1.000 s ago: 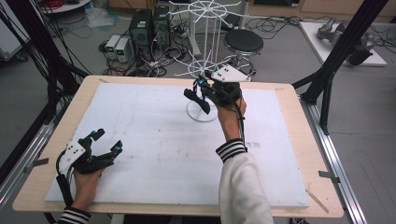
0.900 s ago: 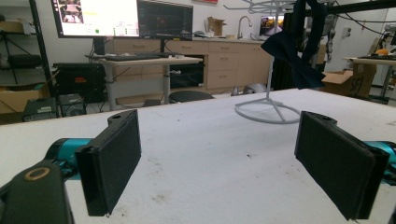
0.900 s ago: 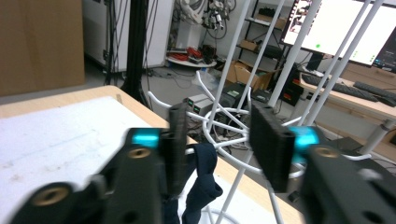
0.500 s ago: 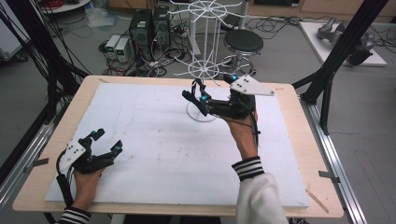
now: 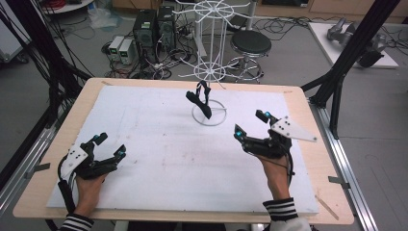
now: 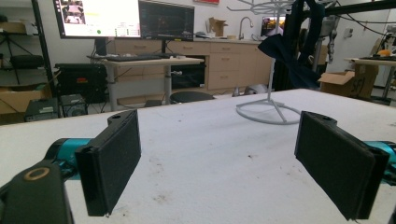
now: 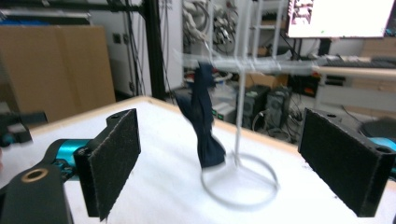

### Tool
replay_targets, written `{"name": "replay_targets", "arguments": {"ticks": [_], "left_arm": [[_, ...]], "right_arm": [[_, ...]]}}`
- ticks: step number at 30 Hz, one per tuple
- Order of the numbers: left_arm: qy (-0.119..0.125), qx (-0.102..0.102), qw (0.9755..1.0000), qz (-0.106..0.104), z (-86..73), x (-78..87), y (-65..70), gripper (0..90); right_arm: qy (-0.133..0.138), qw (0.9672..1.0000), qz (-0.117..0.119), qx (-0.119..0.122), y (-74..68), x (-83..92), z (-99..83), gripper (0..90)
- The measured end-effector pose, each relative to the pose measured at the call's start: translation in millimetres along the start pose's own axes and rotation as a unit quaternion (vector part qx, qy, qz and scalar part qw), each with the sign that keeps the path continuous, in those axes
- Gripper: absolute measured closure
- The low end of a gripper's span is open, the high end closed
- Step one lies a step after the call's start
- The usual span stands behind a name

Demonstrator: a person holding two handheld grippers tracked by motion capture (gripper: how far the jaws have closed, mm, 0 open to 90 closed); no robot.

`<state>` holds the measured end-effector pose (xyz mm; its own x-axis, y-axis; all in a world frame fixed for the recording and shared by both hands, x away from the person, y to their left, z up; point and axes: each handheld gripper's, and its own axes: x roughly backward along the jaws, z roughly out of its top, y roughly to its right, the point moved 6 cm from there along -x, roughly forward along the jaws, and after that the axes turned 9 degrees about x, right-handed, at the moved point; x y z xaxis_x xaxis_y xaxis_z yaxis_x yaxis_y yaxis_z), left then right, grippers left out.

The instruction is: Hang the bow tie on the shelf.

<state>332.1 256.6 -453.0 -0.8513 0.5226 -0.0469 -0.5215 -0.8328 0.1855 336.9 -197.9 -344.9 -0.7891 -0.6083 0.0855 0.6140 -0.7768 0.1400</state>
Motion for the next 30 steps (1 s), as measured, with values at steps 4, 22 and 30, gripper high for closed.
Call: {"name": "replay_targets", "arguments": {"ticks": [4,22,30], "left_arm": [[0.001,0.001,1.0000,0.000,0.0,0.1,-0.1,14.9],[0.002,-0.002,1.0000,0.000,0.1,0.5,0.2,14.8],[0.001,-0.003,1.0000,0.001,0.0,0.3,0.0,14.8]], "right_arm": [[0.000,0.9999,-0.016,-0.002,2.9,18.8,-28.4,12.1],[0.016,0.9967,-0.079,-0.012,9.3,49.1,-115.0,12.0],[0.025,0.9954,-0.093,-0.007,8.4,49.7,-117.5,12.0]]}}
